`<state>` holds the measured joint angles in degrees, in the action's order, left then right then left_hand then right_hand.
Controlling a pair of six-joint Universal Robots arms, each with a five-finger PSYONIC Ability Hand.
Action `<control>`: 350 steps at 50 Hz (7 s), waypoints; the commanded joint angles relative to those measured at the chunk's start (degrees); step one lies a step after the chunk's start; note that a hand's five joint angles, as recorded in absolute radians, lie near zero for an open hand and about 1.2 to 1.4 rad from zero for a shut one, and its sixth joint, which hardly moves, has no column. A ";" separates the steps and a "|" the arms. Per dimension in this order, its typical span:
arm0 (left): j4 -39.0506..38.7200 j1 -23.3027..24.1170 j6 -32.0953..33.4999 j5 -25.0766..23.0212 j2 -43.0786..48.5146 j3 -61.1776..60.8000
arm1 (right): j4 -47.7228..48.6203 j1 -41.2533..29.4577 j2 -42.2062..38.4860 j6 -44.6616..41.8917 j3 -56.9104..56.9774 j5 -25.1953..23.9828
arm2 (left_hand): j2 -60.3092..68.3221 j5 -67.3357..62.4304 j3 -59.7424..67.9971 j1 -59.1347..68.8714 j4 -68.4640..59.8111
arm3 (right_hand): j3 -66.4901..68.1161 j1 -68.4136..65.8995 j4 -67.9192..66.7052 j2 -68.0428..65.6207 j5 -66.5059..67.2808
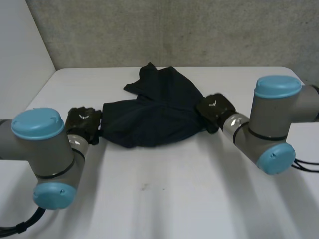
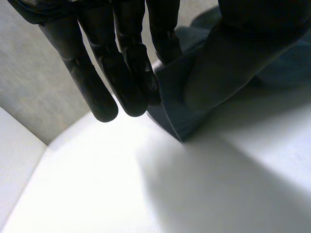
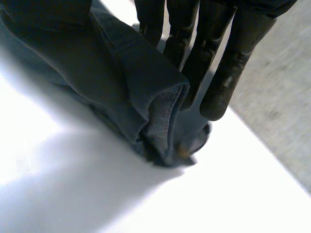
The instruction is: Fold the shorts.
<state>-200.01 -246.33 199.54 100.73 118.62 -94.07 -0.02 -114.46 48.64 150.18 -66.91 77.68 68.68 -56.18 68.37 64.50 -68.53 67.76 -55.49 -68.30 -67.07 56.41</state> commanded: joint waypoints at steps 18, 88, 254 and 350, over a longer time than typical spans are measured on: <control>0.15 -0.81 -0.64 -4.66 -17.54 -11.92 | 1.85 12.06 26.23 19.71 -25.63 -7.98 | 11.32 -13.82 11.63 15.50 -11.47 | -37.33 25.05 37.86 36.64 -35.98; 18.51 -0.82 4.89 -2.64 -33.54 10.40 | -23.44 5.74 29.86 -6.21 8.02 -3.85 | 11.32 -13.82 11.63 15.50 -11.47 | 12.24 -24.51 -11.70 -12.93 13.59; -1.35 6.66 3.84 -5.89 -7.96 -9.55 | 6.87 3.90 3.56 11.72 -12.63 -11.41 | -50.72 48.23 -50.42 -46.54 50.58 | -12.93 0.66 13.47 12.24 -11.58; -1.44 6.39 3.84 -6.07 -6.82 -10.70 | 8.46 8.72 -5.84 7.76 -0.86 -12.64 | -49.72 47.22 -49.42 -45.54 49.57 | -19.69 7.41 20.22 18.99 -18.34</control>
<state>-201.53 -240.00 203.32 94.73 111.52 -104.77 7.99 -105.74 44.04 158.18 -69.56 64.86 15.38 -5.45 14.96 15.23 -15.33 37.57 -31.92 -37.46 -36.85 25.70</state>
